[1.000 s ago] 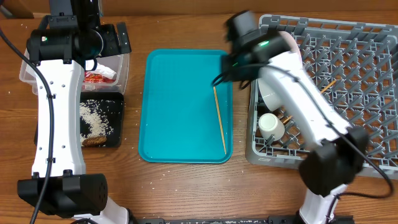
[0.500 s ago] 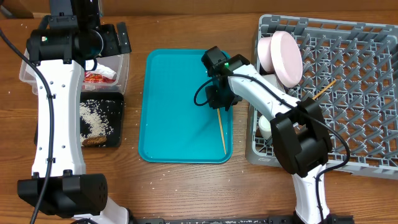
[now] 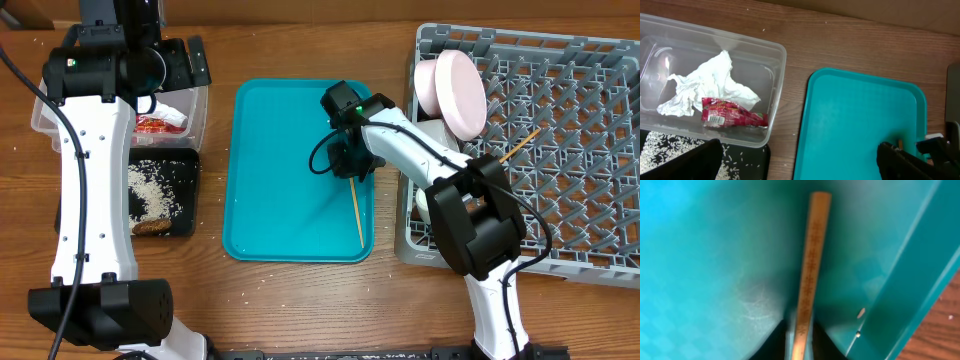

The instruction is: Sort waste into correct bins and load items into the dishwasher

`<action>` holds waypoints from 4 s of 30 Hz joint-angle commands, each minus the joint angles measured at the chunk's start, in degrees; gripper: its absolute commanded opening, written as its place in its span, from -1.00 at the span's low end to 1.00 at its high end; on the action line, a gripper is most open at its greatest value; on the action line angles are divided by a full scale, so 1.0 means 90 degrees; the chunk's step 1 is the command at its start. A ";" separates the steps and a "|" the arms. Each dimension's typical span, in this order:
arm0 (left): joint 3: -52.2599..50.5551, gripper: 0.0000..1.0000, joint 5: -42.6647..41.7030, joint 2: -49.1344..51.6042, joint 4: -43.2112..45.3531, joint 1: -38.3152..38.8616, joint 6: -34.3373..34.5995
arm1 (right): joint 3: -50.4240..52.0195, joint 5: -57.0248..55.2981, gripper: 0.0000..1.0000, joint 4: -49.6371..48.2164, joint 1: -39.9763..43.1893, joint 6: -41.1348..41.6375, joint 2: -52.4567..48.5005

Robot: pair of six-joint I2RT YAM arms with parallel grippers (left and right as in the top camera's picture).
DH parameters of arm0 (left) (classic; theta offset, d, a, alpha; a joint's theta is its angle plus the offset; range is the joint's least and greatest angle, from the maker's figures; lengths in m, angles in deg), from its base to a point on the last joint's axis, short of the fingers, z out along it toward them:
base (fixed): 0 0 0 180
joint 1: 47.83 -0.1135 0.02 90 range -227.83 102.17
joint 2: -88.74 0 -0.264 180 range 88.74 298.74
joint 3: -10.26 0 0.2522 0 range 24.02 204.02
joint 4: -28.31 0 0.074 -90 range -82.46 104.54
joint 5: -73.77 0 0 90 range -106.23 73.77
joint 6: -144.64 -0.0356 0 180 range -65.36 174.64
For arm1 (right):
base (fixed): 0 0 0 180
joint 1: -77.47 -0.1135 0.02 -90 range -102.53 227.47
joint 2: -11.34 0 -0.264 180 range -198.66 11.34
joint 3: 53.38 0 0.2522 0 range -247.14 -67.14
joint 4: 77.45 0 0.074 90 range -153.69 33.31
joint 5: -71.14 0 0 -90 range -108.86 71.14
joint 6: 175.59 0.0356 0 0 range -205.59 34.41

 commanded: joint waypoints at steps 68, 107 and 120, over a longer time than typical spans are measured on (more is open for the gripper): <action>0.0061 1.00 -0.0024 -0.0005 0.0002 0.0012 -0.0078 | -0.1906 0.0644 1.00 0.4114 0.4600 0.0612 0.5017; 0.0061 0.99 -0.0024 -0.0005 0.0002 0.0012 -0.0078 | 1.0499 0.0554 1.00 -0.5598 0.3633 -0.0369 1.3529; 0.0061 1.00 -0.0024 -0.0005 0.0002 0.0012 -0.0078 | 1.0887 0.0155 1.00 -0.5935 0.3604 -0.0369 1.4256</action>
